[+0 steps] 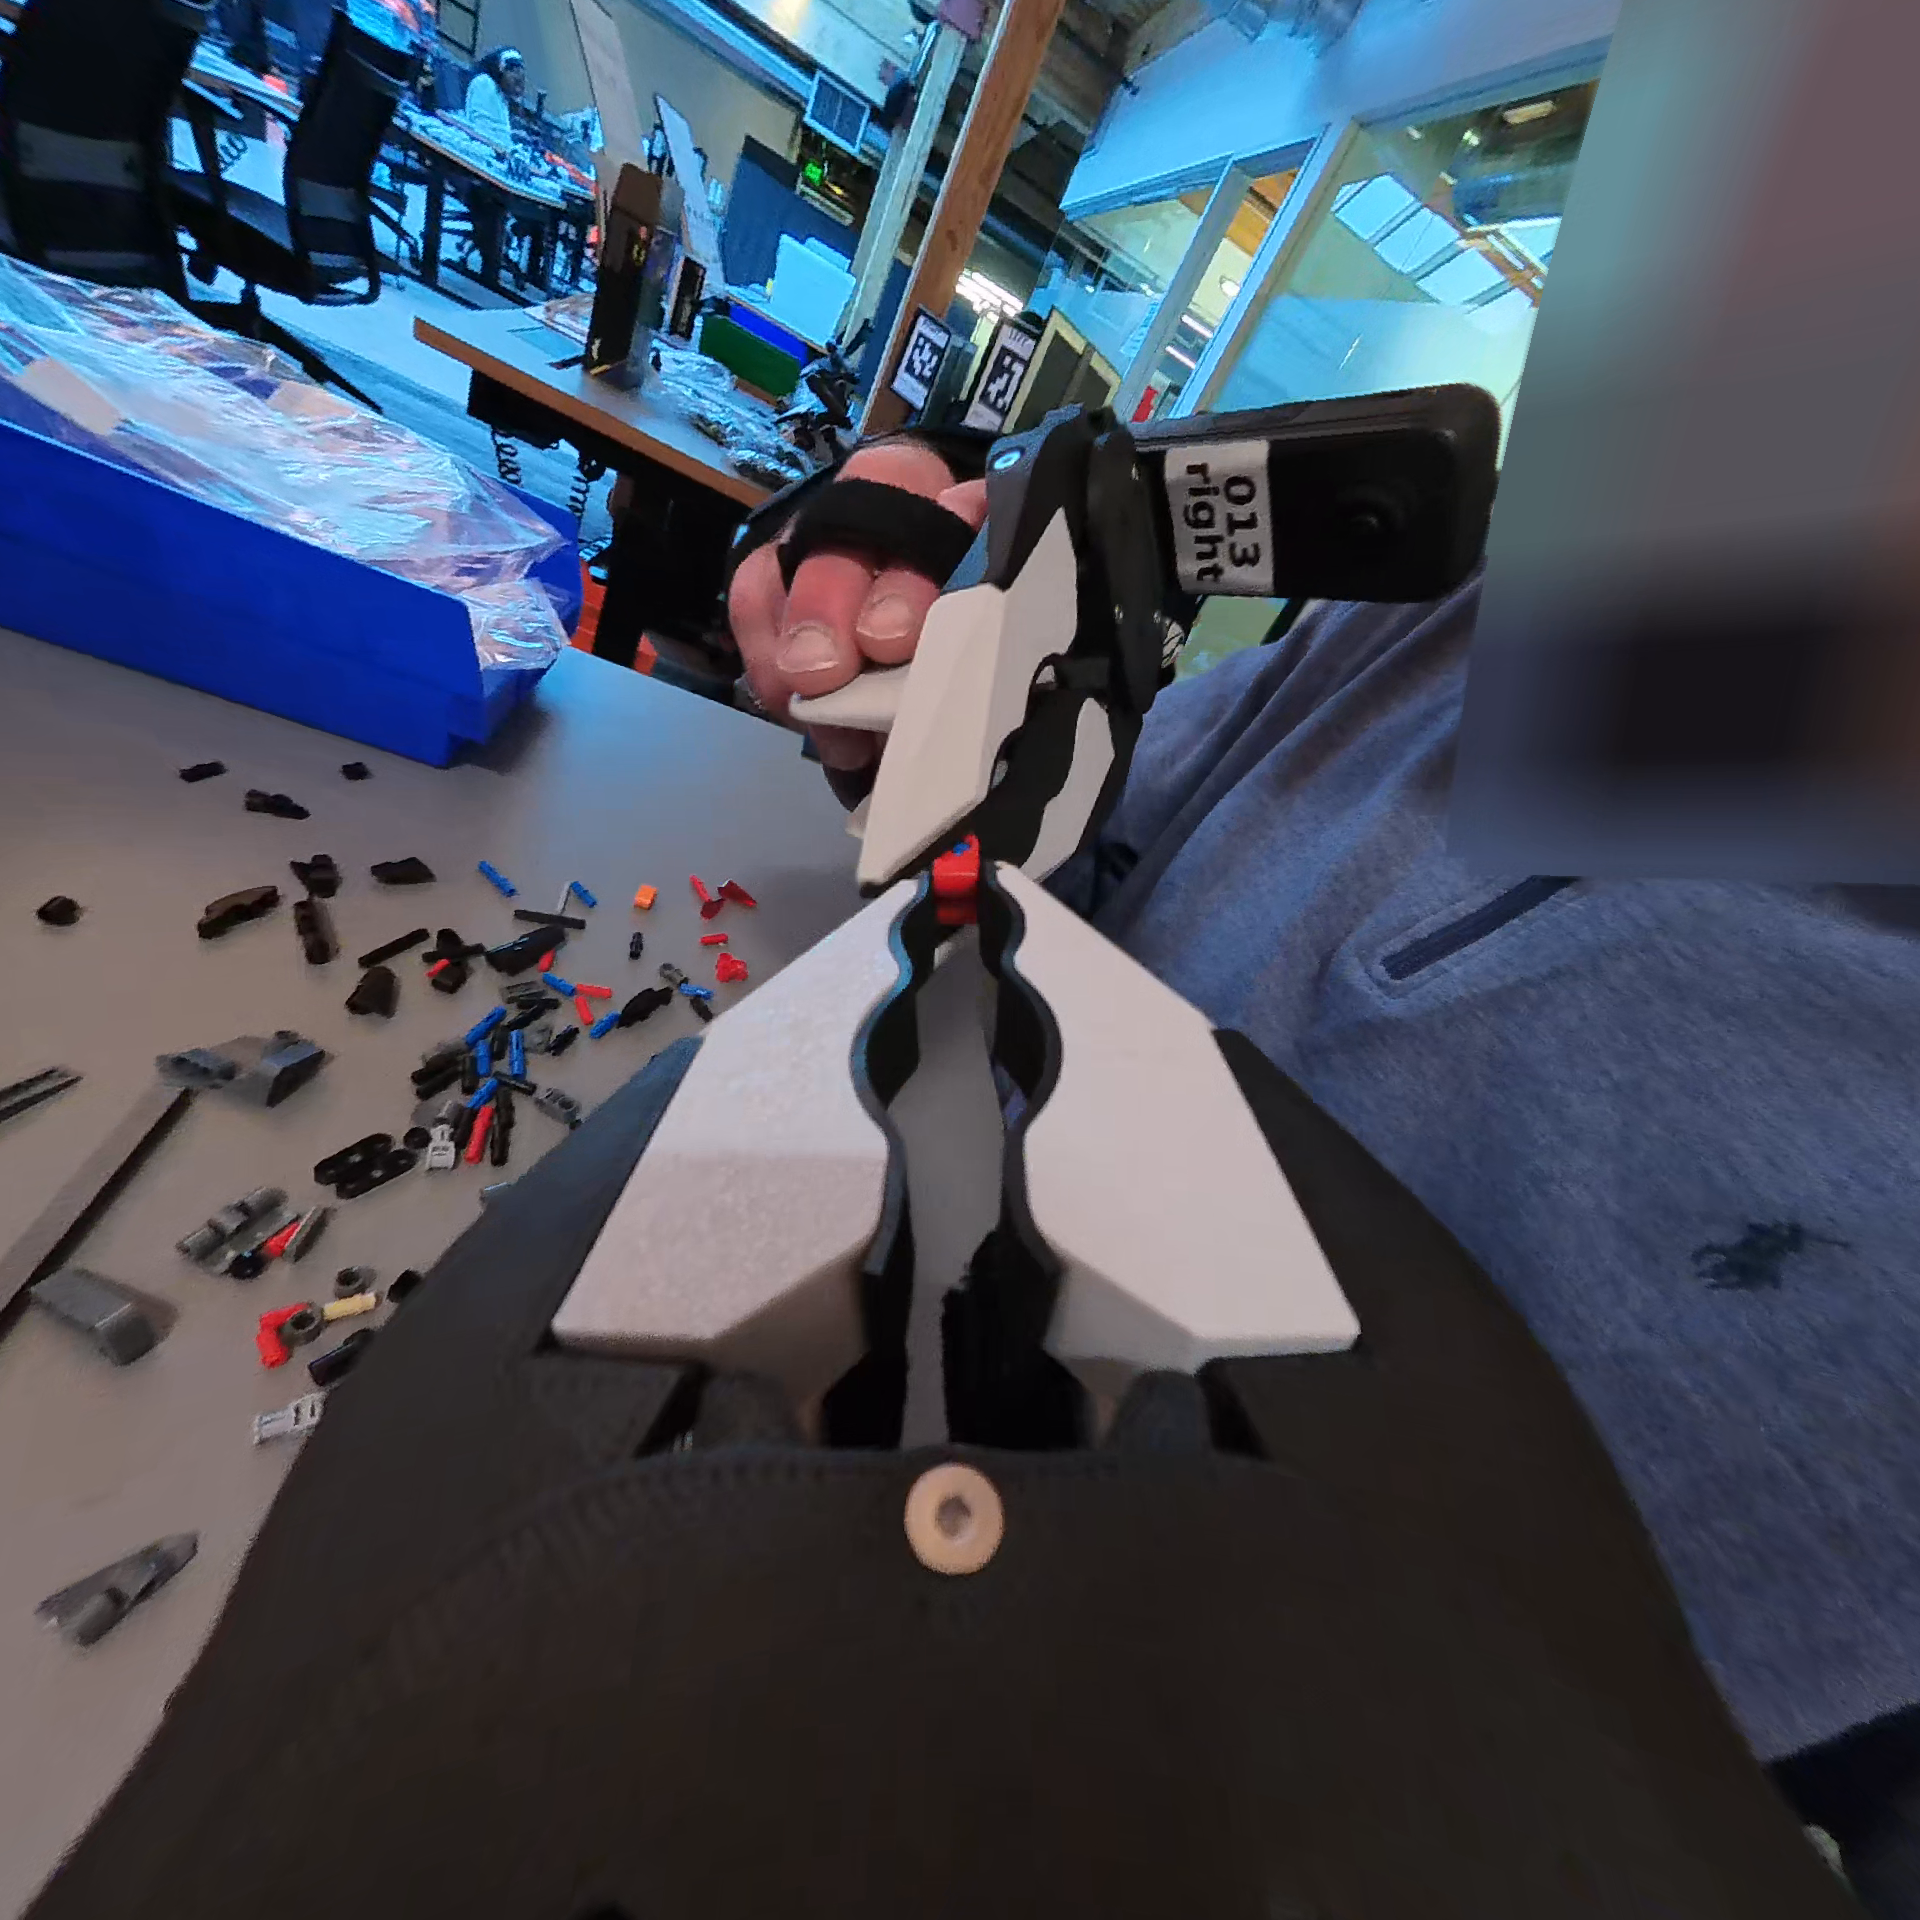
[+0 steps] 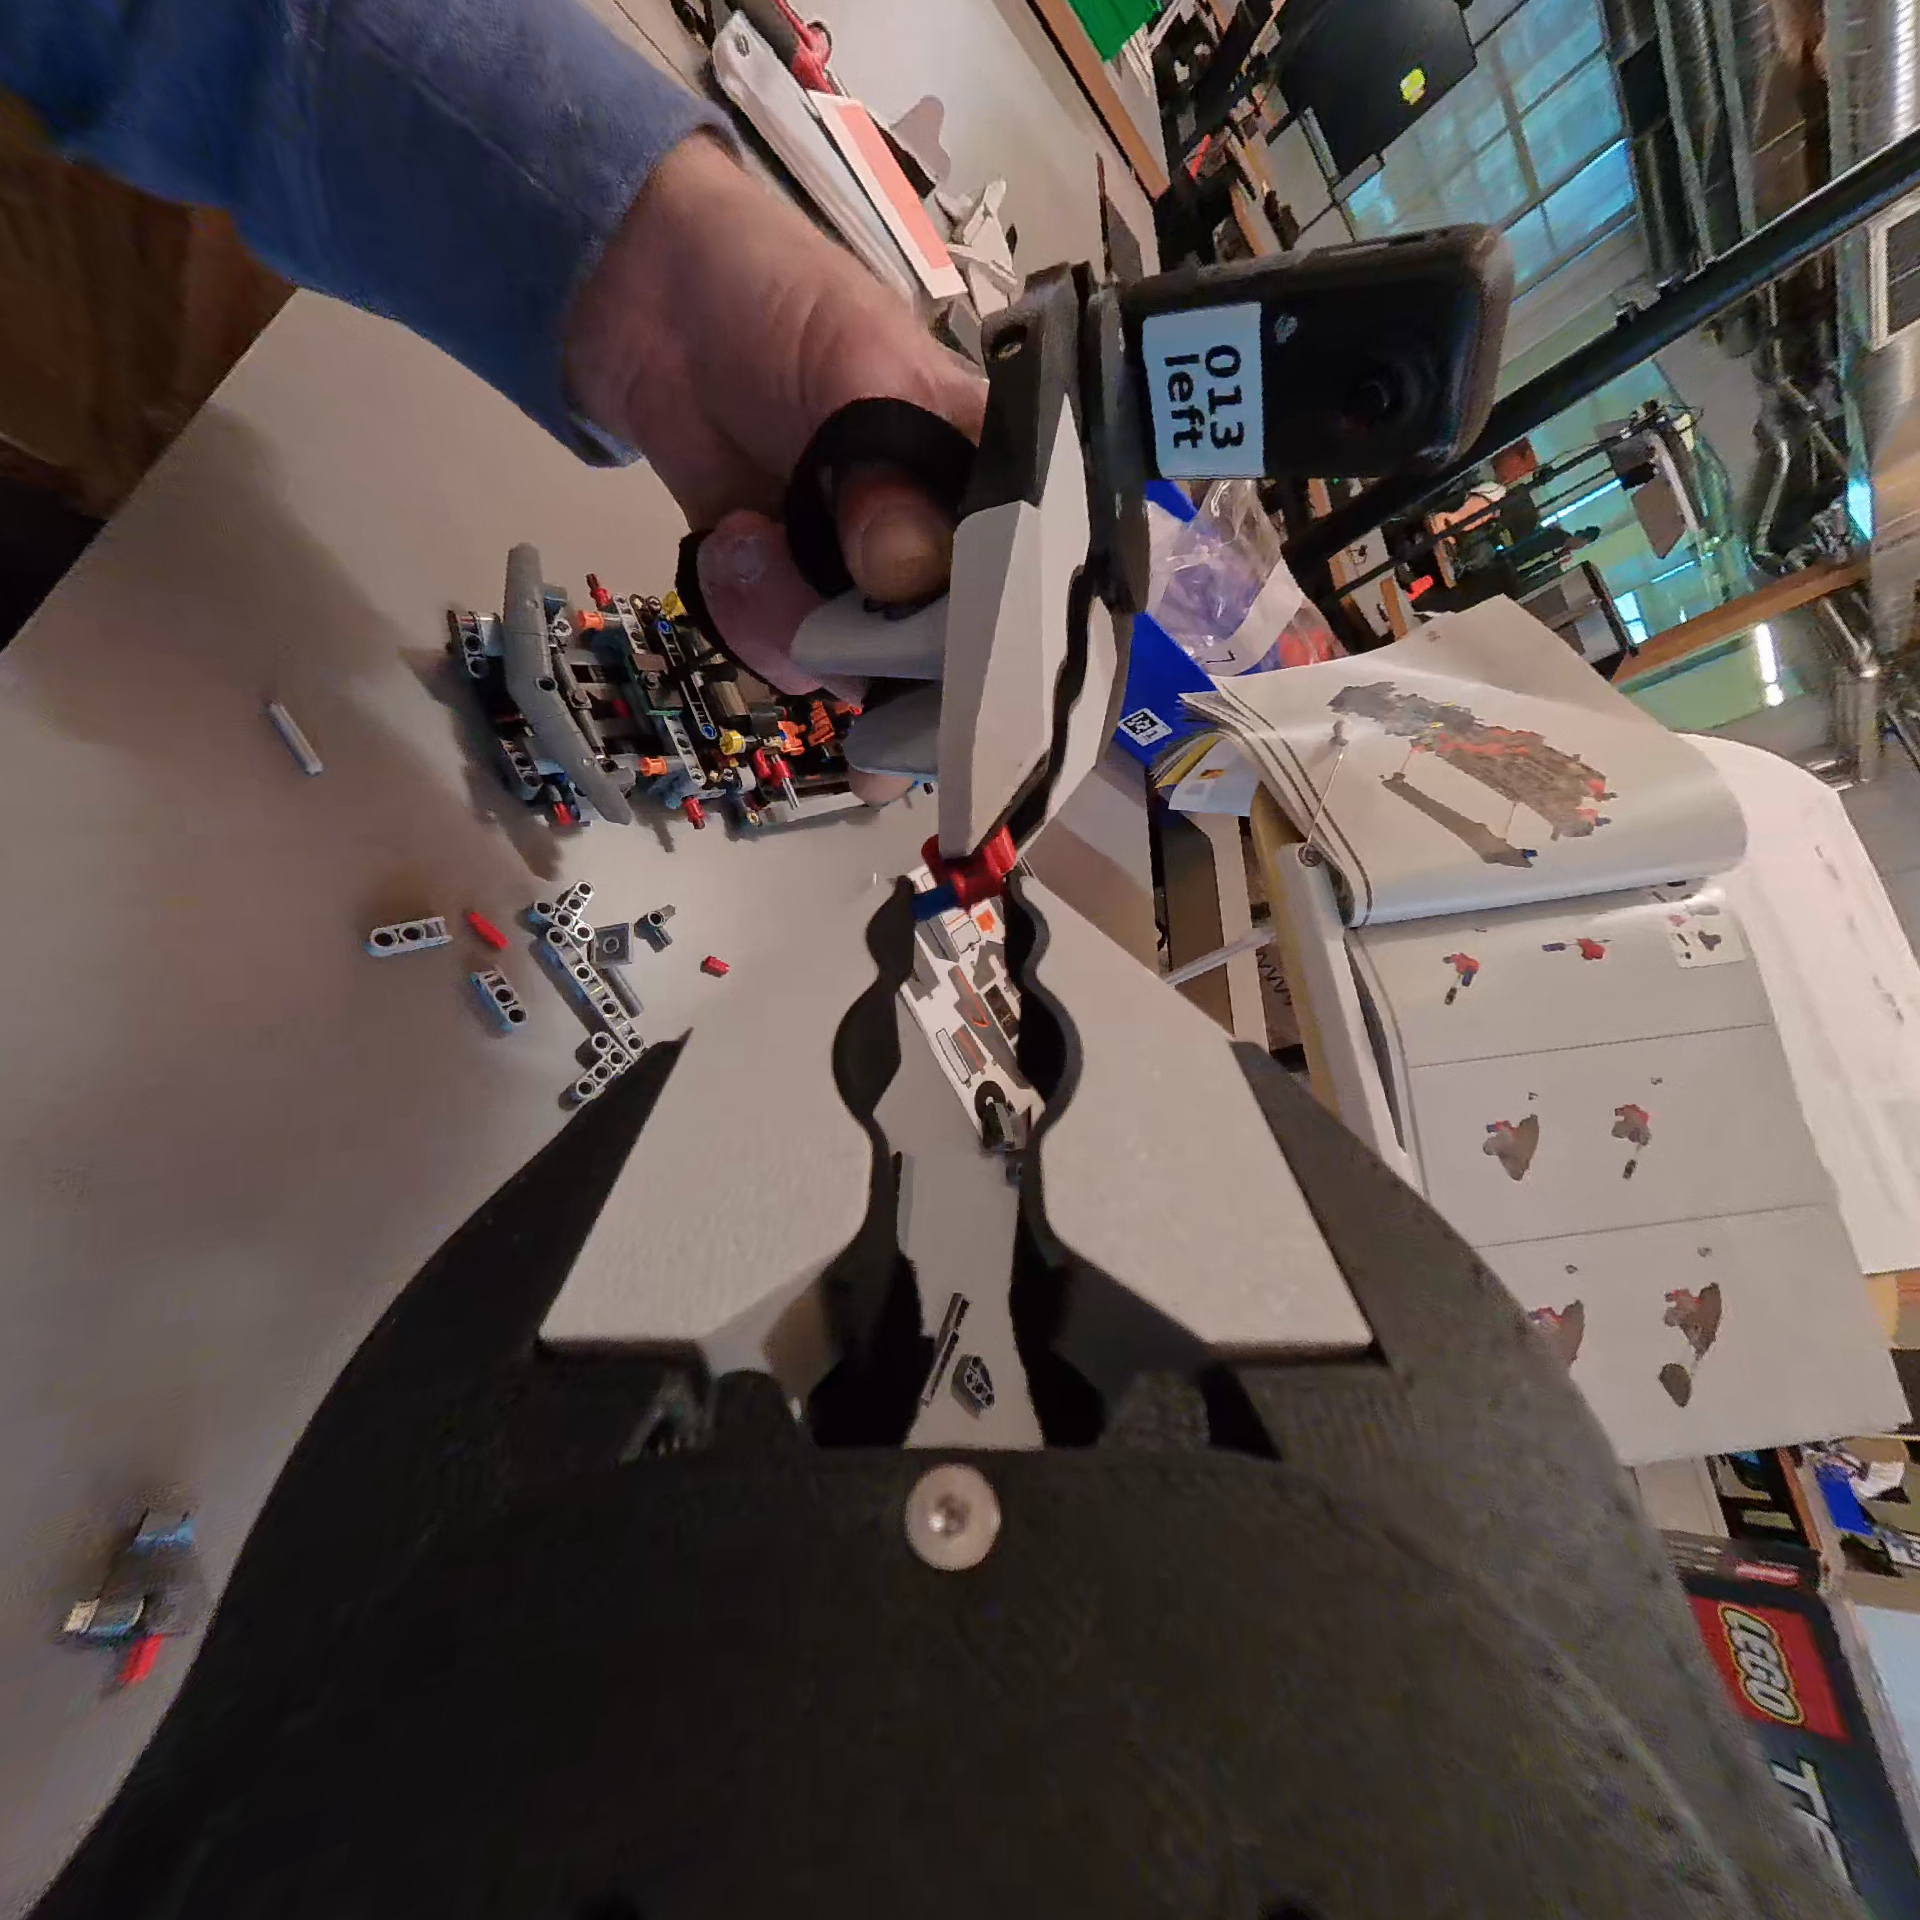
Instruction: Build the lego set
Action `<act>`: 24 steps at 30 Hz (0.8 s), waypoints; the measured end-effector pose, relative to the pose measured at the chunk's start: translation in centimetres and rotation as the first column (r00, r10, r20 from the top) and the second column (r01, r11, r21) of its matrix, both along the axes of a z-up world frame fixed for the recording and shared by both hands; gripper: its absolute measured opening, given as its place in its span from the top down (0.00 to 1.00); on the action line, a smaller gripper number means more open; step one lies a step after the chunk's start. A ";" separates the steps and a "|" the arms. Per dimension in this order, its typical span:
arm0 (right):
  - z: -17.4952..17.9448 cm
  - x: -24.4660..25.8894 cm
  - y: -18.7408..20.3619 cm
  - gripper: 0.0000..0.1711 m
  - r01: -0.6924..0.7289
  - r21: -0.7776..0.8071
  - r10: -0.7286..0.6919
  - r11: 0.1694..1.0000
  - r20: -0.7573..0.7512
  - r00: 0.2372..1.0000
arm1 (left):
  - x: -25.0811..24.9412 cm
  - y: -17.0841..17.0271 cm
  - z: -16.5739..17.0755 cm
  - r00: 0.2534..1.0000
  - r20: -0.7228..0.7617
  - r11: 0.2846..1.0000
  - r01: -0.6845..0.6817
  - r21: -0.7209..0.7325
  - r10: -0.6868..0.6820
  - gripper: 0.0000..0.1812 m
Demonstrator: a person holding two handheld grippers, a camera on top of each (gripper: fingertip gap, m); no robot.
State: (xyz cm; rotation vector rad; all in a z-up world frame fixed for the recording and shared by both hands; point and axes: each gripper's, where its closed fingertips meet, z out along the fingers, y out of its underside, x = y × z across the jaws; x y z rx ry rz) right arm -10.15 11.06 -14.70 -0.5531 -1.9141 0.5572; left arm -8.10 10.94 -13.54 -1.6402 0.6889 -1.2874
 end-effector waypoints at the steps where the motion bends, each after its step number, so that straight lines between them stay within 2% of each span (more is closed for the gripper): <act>1: 0.1 0.0 0.0 0.92 0.002 0.002 -0.002 1.000 -0.005 1.000 | 0.0 0.0 0.1 1.000 0.006 1.000 0.006 0.004 -0.006 0.97; 15: 1.1 -0.1 -0.4 0.92 0.026 -0.004 -0.027 1.000 -0.047 0.999 | -0.1 -0.4 1.0 0.999 0.044 0.998 0.019 0.067 -0.022 0.97; 19: 1.4 0.0 -0.7 0.90 0.027 0.054 -0.022 0.998 -0.091 0.996 | -0.1 -0.7 1.2 0.999 0.032 0.996 0.041 0.084 -0.044 0.97; 24: 1.6 0.3 -0.7 0.92 0.042 0.096 -0.032 0.994 -0.107 0.994 | 0.2 -0.8 1.4 0.995 0.039 0.993 0.090 0.081 -0.093 0.97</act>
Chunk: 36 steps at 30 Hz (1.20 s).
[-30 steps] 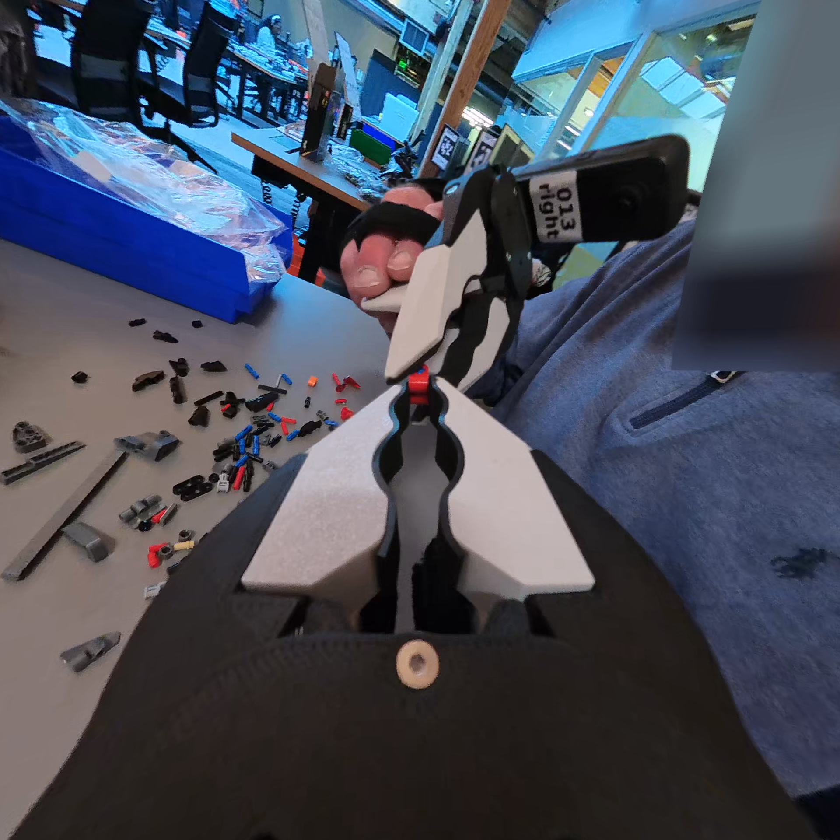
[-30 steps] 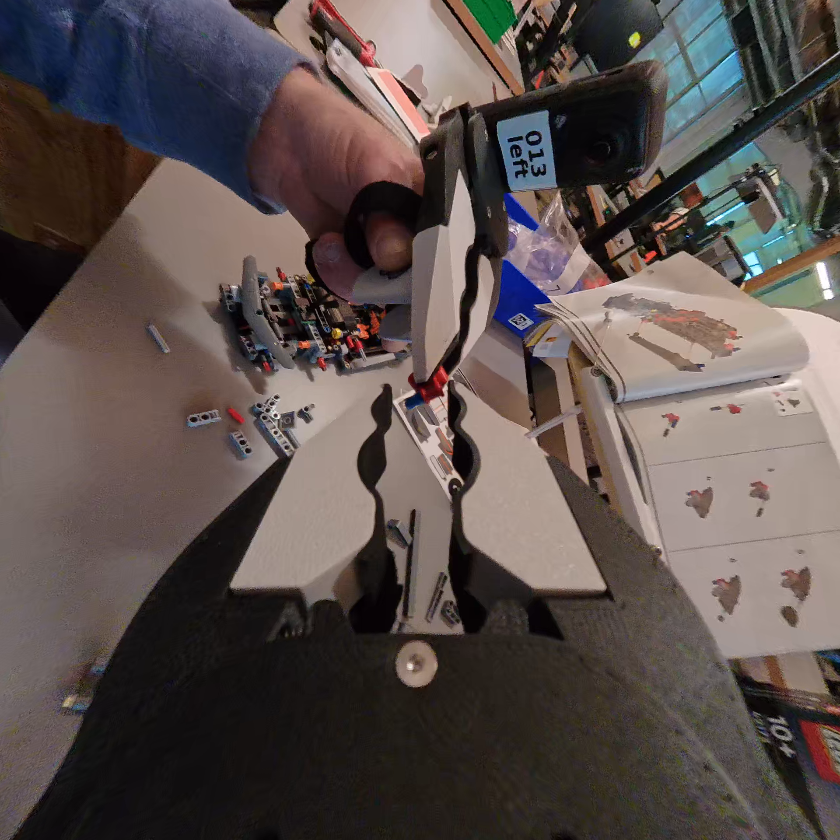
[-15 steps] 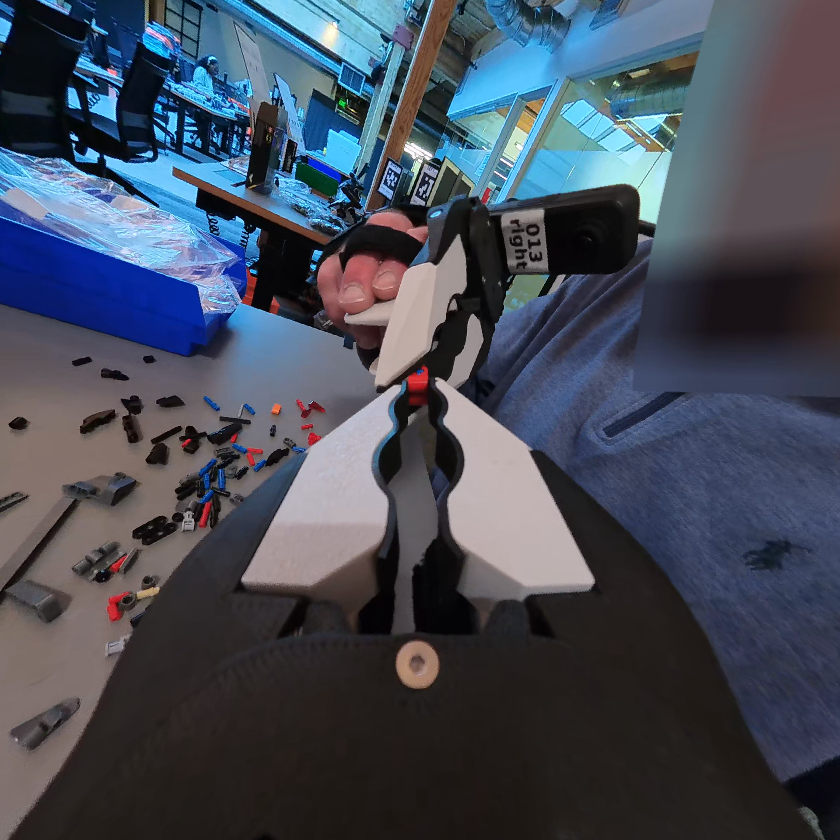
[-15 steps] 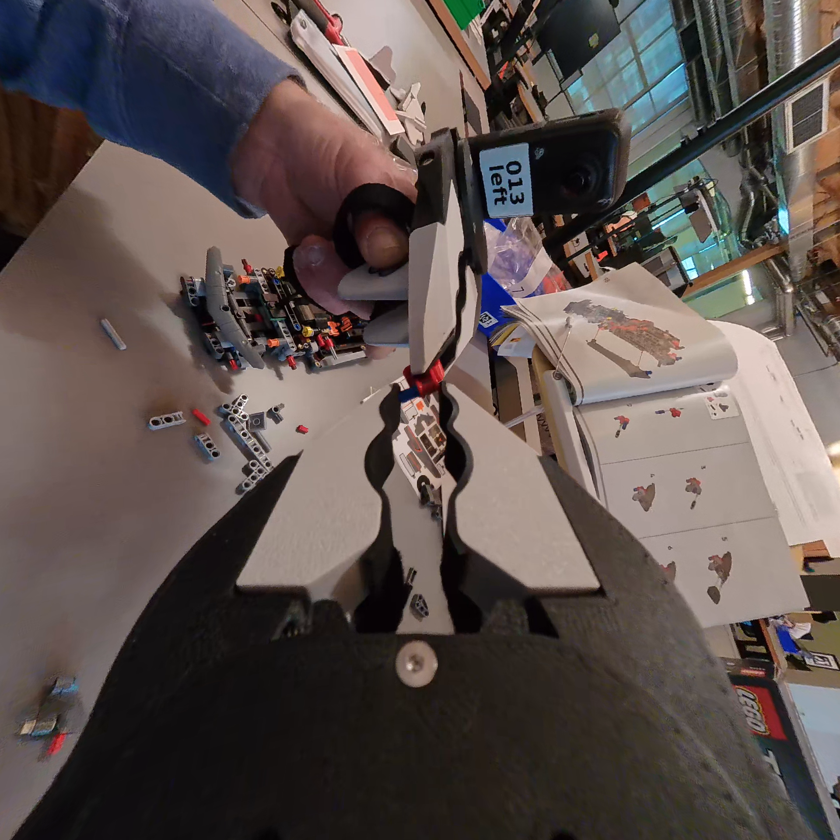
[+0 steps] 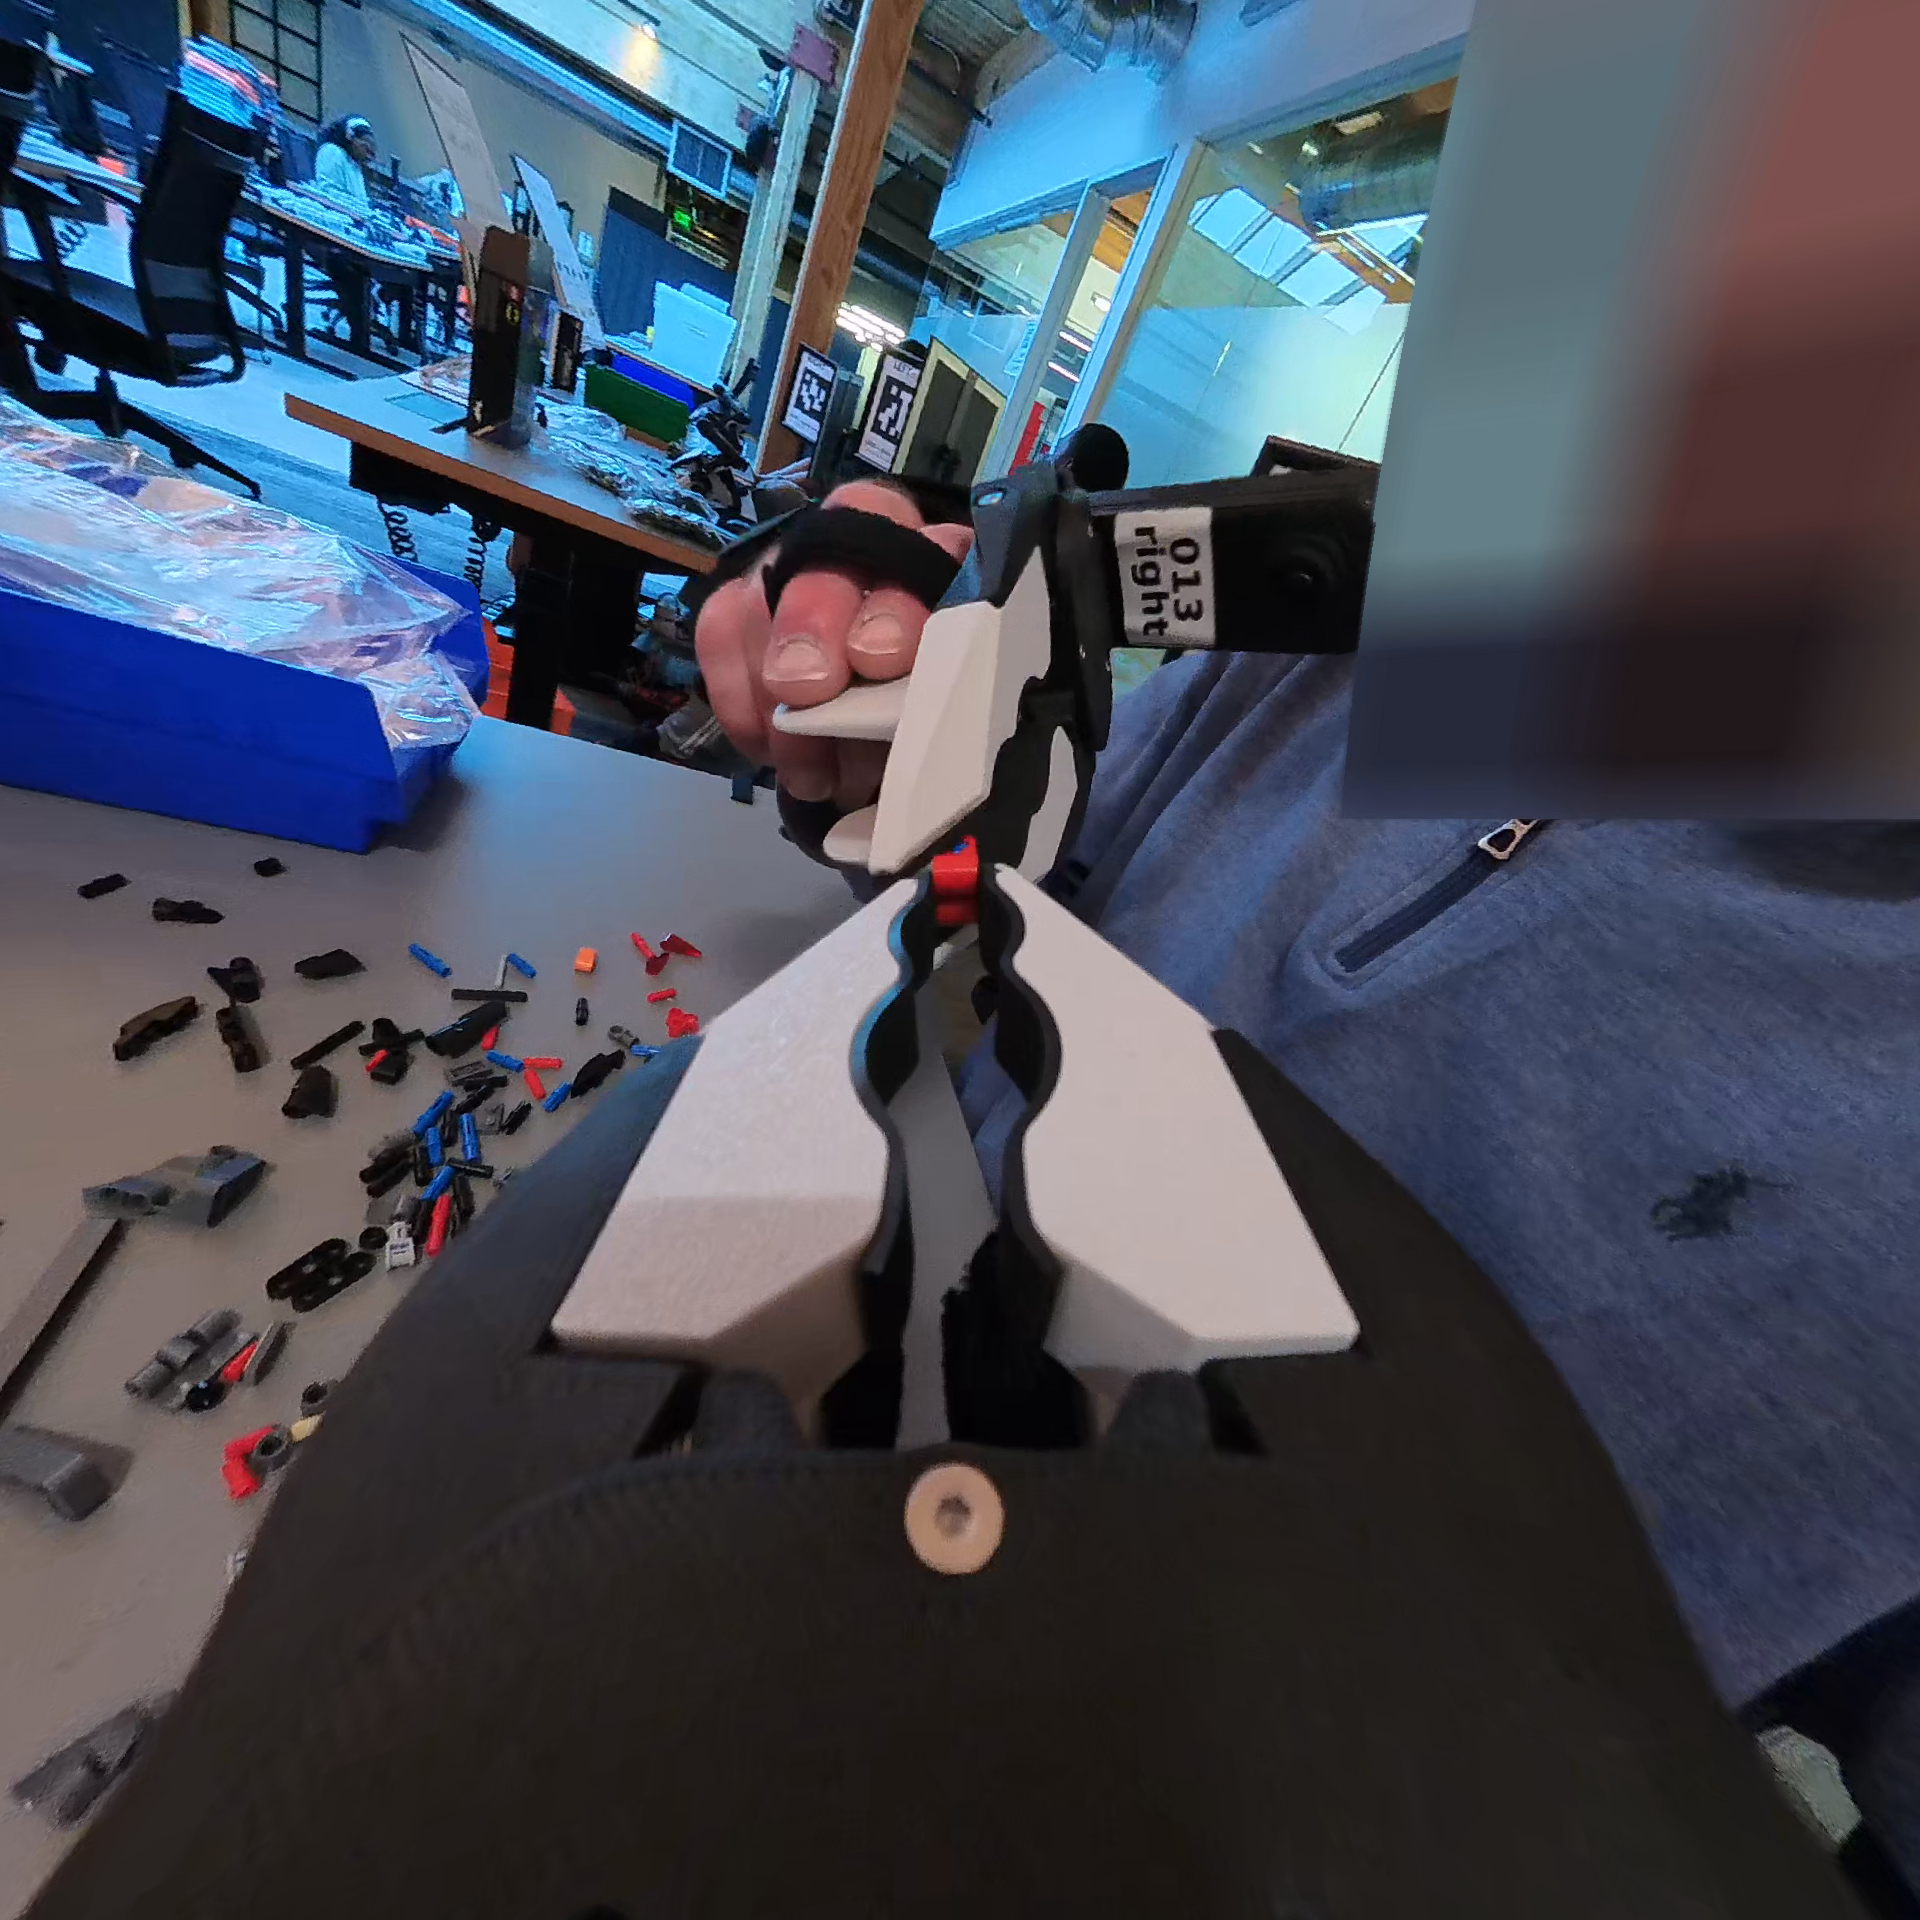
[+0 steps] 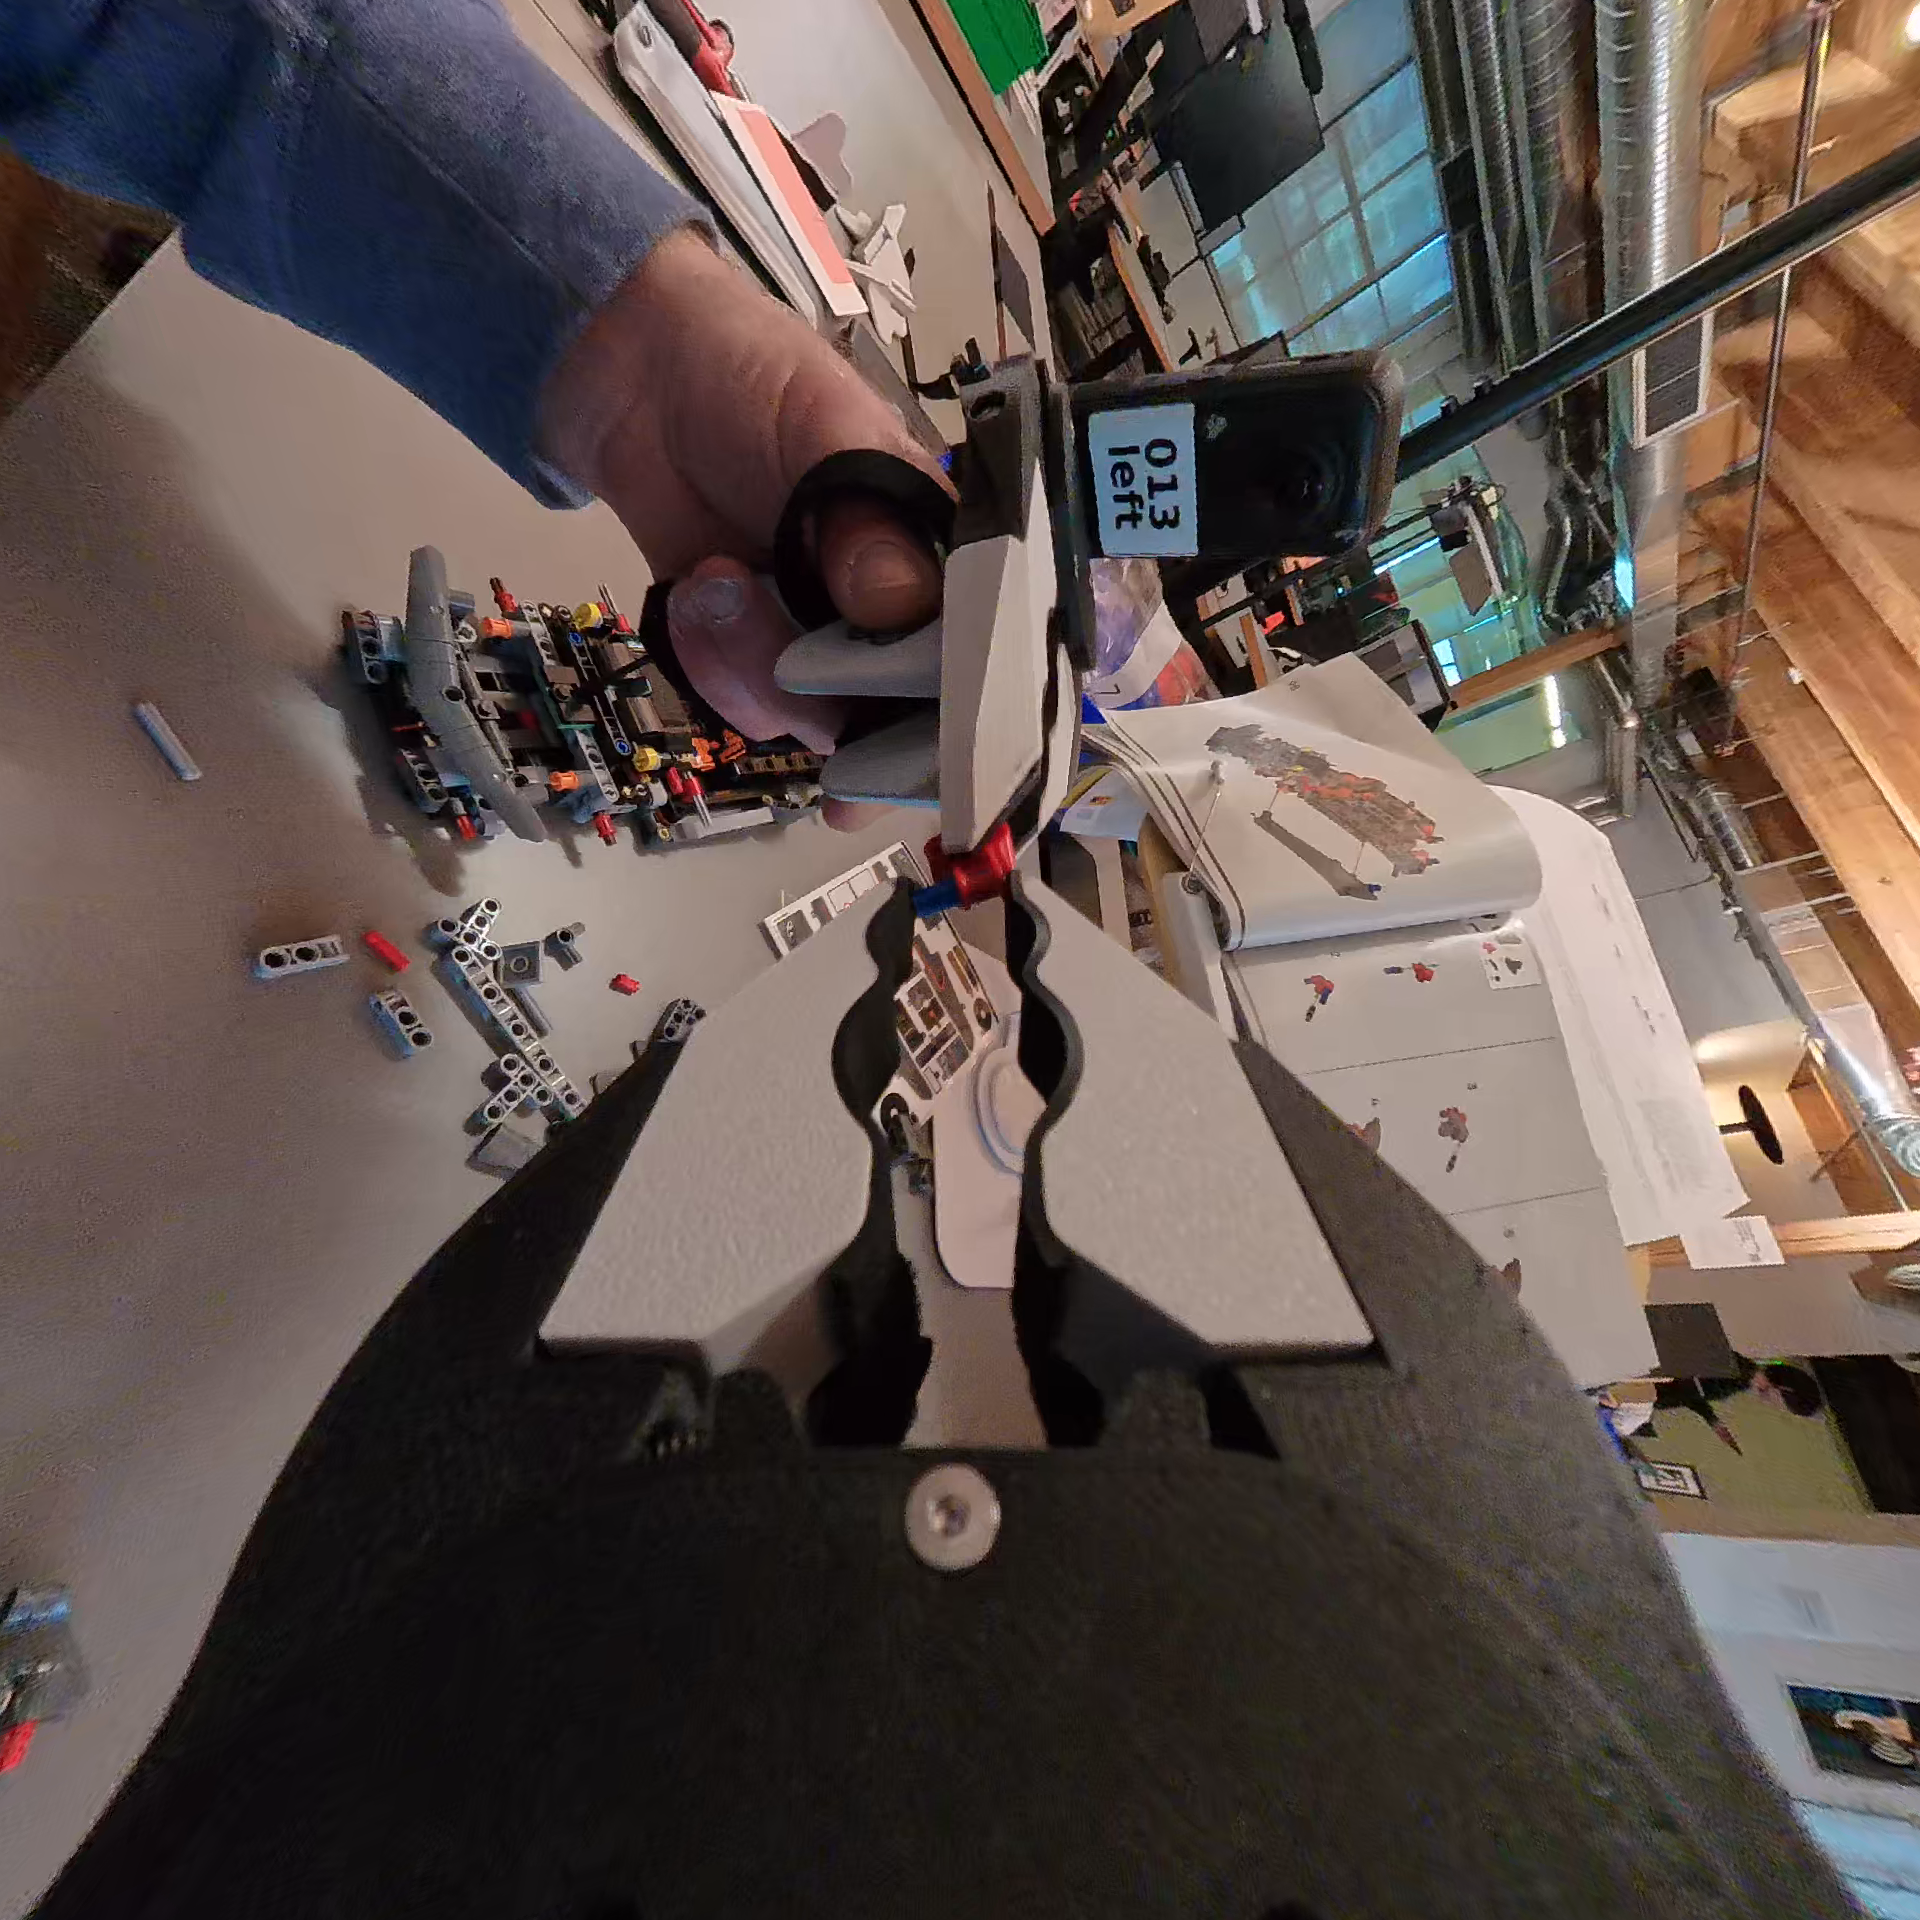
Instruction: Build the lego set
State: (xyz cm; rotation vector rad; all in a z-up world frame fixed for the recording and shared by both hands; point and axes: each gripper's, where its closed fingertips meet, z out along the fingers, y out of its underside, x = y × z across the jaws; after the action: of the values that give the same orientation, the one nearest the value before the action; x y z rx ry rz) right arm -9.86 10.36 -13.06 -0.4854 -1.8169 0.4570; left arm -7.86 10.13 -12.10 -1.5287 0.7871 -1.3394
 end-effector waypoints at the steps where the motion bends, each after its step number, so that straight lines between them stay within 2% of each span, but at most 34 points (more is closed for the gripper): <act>1: 0.0 0.1 0.1 0.92 0.003 -0.005 -0.003 1.000 0.005 1.000 | 0.1 0.1 0.0 1.000 0.003 1.000 0.004 -0.002 -0.004 0.97; 9: 0.1 0.1 1.7 0.92 0.054 -0.107 -0.054 0.993 0.010 0.999 | -0.3 1.6 0.4 0.997 0.054 0.998 -0.060 -0.026 0.061 0.95; 14: -0.1 0.1 2.9 0.92 0.110 -0.117 -0.109 0.987 0.015 0.994 | -1.7 2.9 0.1 0.976 -0.015 0.976 -0.218 0.005 0.218 0.90; 19: -0.3 -0.3 4.5 0.92 0.231 -0.034 -0.231 0.972 0.006 0.973 | -2.5 4.3 -0.4 0.873 -0.148 0.885 -0.459 0.076 0.465 0.87; 22: -0.5 -0.6 5.1 0.92 0.295 0.060 -0.295 0.954 -0.010 0.955 | -1.9 4.6 -1.0 0.819 -0.210 0.845 -0.524 0.102 0.534 0.86; 26: -0.5 -1.0 5.4 0.92 0.346 0.112 -0.344 0.932 -0.037 0.938 | -1.5 4.9 -1.1 0.779 -0.220 0.808 -0.580 0.100 0.587 0.84; 30: -0.6 -1.2 5.4 0.92 0.382 0.192 -0.376 0.904 -0.066 0.924 | -1.8 5.5 -1.1 0.744 -0.210 0.771 -0.627 0.107 0.634 0.88; 36: -1.0 -1.4 5.5 0.92 0.417 0.243 -0.408 0.876 -0.090 0.908 | -1.6 5.8 -1.5 0.731 -0.221 0.760 -0.642 0.101 0.646 0.93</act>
State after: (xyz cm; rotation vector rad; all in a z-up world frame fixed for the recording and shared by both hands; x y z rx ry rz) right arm -11.29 15.89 -14.05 -0.6592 -1.6469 -0.0661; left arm -9.44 15.92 -13.65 -1.7528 0.3357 -0.6251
